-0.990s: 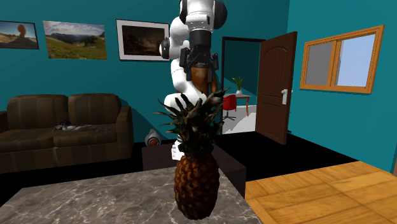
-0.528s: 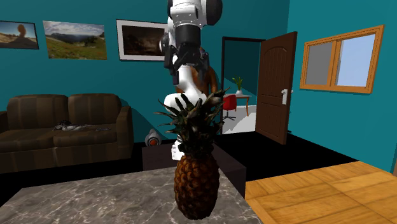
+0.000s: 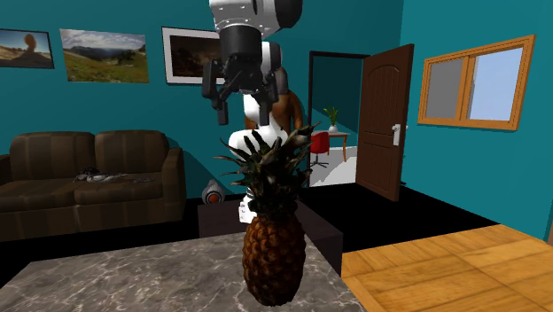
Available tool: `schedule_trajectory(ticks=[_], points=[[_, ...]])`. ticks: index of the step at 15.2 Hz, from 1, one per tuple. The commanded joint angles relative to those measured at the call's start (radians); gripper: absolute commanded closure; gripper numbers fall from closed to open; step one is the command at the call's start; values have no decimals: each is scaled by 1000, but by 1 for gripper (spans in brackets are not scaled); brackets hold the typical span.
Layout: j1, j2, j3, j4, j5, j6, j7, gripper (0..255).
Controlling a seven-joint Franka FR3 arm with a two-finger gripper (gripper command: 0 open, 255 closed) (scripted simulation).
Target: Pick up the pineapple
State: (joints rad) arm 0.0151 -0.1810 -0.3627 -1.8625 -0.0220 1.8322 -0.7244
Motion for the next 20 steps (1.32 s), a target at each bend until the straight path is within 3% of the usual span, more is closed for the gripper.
schedule_trajectory(ticks=[1, 8, 9, 20], points=[[0, 11, -4, -9, 5, 21, -9, 0], [-2, 8, -6, -87, 3, 96, -10, 0], [-2, 8, -5, -87, 3, 96, -10, 255], [-1, 8, -5, -60, 4, 70, -10, 255]])
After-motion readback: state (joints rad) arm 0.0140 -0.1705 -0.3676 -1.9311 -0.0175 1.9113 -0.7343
